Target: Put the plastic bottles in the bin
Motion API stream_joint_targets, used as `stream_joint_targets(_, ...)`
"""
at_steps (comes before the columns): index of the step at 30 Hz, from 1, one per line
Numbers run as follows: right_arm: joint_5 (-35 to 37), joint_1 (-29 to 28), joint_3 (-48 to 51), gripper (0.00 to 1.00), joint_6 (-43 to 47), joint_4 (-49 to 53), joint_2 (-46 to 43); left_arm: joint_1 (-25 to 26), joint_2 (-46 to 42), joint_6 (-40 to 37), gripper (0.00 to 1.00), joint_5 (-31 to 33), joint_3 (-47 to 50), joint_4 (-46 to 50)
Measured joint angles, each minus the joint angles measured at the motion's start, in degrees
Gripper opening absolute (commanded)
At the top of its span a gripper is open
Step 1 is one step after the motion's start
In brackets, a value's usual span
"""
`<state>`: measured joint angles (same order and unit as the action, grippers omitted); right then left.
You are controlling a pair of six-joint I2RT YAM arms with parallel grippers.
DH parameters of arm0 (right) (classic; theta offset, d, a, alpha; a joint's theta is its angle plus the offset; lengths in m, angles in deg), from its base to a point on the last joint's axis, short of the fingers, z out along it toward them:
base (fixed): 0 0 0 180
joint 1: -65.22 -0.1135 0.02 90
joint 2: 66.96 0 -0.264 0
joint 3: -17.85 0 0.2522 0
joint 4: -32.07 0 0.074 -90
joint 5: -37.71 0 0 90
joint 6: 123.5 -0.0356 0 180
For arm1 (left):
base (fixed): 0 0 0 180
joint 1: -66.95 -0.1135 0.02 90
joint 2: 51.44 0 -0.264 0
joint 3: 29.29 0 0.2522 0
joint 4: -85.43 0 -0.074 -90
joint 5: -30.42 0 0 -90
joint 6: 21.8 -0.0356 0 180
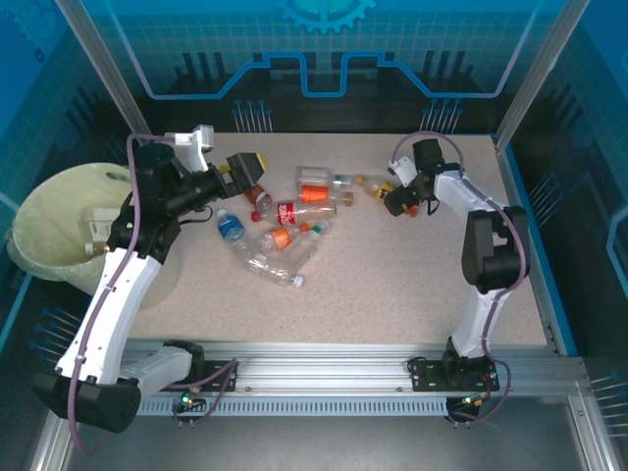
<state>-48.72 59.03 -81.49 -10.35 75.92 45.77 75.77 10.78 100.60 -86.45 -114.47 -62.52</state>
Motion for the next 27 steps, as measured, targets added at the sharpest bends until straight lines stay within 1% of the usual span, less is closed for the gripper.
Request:
stream_joint_targets(4,0.94,0.0,-6.62,0.94,2.16,4.31,5.84,0.04,-0.07,-1.09,0.99,0.02,0.48,-0.28)
stream_joint_targets(7,0.9,0.0,-8.94,0.94,2.91,7.52,7.87,0.04,-0.68,-2.43,0.99,0.02,0.76,-0.37)
stream_joint_targets(15,1.38,0.0,-10.54,0.9,4.17,12.59,10.88,0.04,-1.97,-4.57,0.99,0.02,1.27,0.09)
stream_joint_targets(20,2.56,0.0,-10.01,0.87,4.13,13.07,11.41,0.04,-1.97,-5.46,0.99,0.0,2.29,0.72)
stream_joint_targets(23,3.19,0.0,-9.14,0.77,3.8,12.72,11.39,0.04,-1.97,-5.6,0.99,0.02,3.02,0.76)
stream_joint_targets(27,2.91,-0.02,-6.36,0.72,2.16,10.54,10.16,0.04,-1.97,-5.62,0.99,0.02,3.8,0.76)
